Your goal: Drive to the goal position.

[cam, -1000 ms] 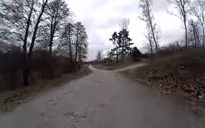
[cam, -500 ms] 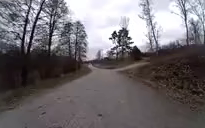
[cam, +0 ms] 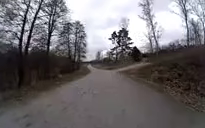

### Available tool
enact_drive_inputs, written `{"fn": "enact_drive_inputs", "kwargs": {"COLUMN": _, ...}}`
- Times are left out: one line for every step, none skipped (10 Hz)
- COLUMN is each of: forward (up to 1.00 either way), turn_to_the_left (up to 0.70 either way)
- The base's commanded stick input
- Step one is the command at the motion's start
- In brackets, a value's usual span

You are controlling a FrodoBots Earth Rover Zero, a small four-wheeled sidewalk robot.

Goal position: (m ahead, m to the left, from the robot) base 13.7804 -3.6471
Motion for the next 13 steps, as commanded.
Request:
{"fn": "enact_drive_inputs", "kwargs": {"forward": 0.7, "turn_to_the_left": 0.0}}
{"fn": "enact_drive_inputs", "kwargs": {"forward": 0.7, "turn_to_the_left": 0.0}}
{"fn": "enact_drive_inputs", "kwargs": {"forward": 0.7, "turn_to_the_left": 0.0}}
{"fn": "enact_drive_inputs", "kwargs": {"forward": 0.7, "turn_to_the_left": 0.0}}
{"fn": "enact_drive_inputs", "kwargs": {"forward": 0.7, "turn_to_the_left": 0.0}}
{"fn": "enact_drive_inputs", "kwargs": {"forward": 0.7, "turn_to_the_left": 0.0}}
{"fn": "enact_drive_inputs", "kwargs": {"forward": 0.7, "turn_to_the_left": 0.0}}
{"fn": "enact_drive_inputs", "kwargs": {"forward": 0.7, "turn_to_the_left": 0.0}}
{"fn": "enact_drive_inputs", "kwargs": {"forward": 0.7, "turn_to_the_left": 0.0}}
{"fn": "enact_drive_inputs", "kwargs": {"forward": 0.7, "turn_to_the_left": 0.0}}
{"fn": "enact_drive_inputs", "kwargs": {"forward": 0.7, "turn_to_the_left": 0.0}}
{"fn": "enact_drive_inputs", "kwargs": {"forward": 0.7, "turn_to_the_left": 0.0}}
{"fn": "enact_drive_inputs", "kwargs": {"forward": 0.7, "turn_to_the_left": 0.0}}
